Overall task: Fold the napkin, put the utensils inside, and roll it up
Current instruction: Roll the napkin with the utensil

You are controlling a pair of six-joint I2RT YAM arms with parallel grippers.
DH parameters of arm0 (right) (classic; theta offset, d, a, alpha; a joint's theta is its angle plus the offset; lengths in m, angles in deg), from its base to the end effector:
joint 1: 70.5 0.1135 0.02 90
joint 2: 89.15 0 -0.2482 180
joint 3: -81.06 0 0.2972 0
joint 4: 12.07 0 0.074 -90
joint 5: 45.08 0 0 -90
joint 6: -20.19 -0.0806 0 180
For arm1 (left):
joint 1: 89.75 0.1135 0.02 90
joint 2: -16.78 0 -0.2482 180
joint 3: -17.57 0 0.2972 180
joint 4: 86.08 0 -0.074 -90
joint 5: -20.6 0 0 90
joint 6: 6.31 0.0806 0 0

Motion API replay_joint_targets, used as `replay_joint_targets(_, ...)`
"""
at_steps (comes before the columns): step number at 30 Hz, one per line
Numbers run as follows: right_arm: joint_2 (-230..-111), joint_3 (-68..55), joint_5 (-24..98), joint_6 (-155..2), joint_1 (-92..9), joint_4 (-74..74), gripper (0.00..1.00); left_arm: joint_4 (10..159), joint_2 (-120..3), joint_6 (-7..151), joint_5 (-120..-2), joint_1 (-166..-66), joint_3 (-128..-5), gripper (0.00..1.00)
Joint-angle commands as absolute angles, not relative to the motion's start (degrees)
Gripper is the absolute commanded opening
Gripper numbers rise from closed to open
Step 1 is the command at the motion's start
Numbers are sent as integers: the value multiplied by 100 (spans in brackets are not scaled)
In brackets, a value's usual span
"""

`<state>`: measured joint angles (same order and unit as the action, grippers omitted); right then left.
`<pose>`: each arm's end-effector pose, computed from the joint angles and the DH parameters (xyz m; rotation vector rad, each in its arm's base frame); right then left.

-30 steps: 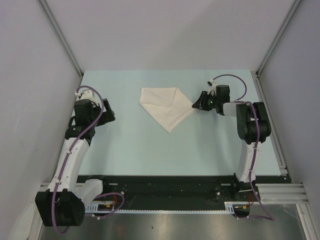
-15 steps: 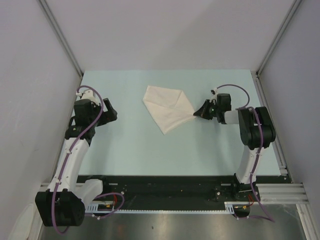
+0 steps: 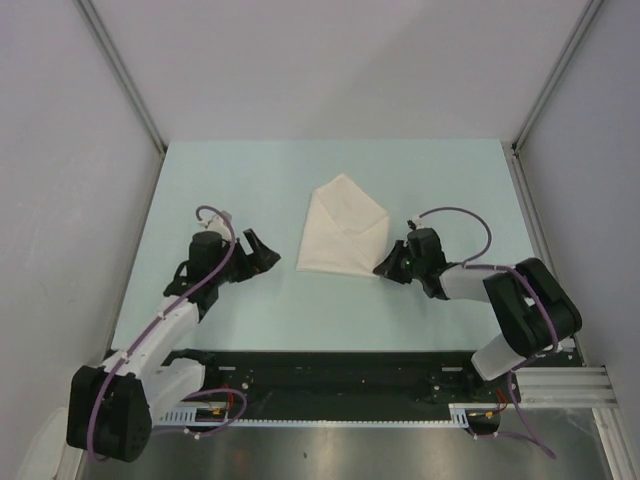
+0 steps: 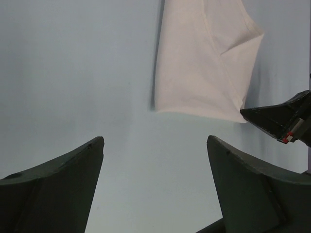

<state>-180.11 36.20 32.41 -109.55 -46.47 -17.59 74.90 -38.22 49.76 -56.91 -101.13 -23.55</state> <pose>0.3091 0.1569 0.0482 0.2078 2.3904 0.8055 0.2851 -0.0752 0.1626 -0.3027 2.1904 -0.6855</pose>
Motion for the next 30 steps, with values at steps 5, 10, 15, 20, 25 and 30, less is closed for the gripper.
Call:
replay_joint_targets(5, -17011, 4629, 4263, -11885, -4106, -1475, 0, 9773, -4894, 4071, -5140, -10425, -1658, 82)
replay_joint_targets(10, -16817, 4841, 4386, -11938, -4026, -1413, 0, 10678, -5658, 4018, -4919, -10654, -1544, 78)
replay_joint_targets(15, -16921, 4788, 4325, -11929, -4027, -1510, 0, 11180, -6406, 4123, -4796, -10795, -1666, 73)
replay_joint_targets(20, -16992, 4727, 4255, -11894, -4027, -1528, 0, 11418, -7119, 4176, -4716, -10926, -1799, 68)
replay_joint_targets(25, -17036, 4727, 4255, -11885, -4026, -1493, 0, 11567, -7356, 4133, -4673, -11067, -1842, 61)
replay_joint_targets(30, -17010, 4709, 4290, -11868, -4018, -1484, 0, 11471, -7568, 4124, -4611, -11164, -1852, 54)
